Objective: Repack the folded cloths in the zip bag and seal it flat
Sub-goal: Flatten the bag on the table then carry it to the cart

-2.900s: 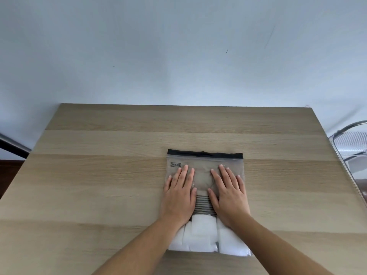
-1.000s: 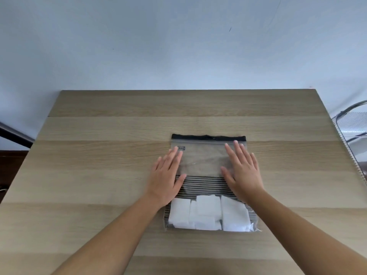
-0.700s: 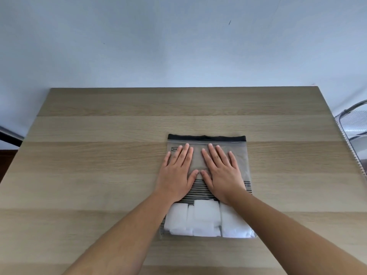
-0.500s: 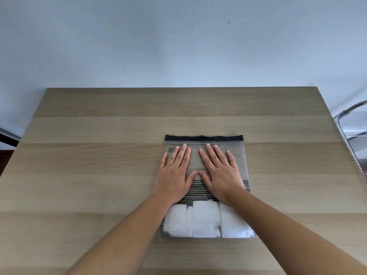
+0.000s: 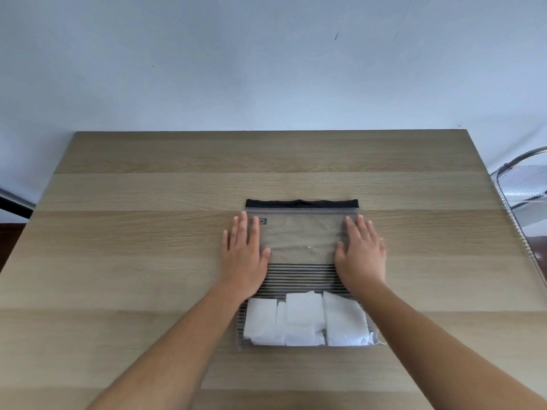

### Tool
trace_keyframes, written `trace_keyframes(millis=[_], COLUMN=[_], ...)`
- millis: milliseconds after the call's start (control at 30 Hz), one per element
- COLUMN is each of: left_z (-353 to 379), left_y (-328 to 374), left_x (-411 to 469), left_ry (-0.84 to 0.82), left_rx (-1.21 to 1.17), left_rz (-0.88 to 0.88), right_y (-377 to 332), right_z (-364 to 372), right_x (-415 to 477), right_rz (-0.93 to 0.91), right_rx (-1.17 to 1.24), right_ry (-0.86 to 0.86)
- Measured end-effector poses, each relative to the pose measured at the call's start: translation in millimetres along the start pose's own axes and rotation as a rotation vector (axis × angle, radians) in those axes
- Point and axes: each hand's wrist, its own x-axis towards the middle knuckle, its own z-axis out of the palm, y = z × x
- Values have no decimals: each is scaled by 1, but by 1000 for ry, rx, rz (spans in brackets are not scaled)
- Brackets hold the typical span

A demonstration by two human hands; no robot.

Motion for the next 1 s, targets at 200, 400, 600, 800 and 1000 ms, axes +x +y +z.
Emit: trace_keyframes(millis=[200, 400, 600, 800, 1000], left_z=[19, 18, 10, -4, 1], left_y=[31, 3, -27, -5, 26], left_x=[-19, -19, -25, -6, 31], left_ry=[7, 42, 63, 106, 54], left_rx=[85, 112, 121, -28, 96], left_rz=[259, 225, 142, 122, 224], right_y=[-23, 27, 62, 21, -35], right_z=[24, 13, -2, -10, 10], right_x=[-22, -12, -16, -5, 25], right_rz=[-353, -386, -287, -210, -400], right_rx=[-140, -262, -238, 54, -146], right_ry=[-69, -29, 8, 128, -36])
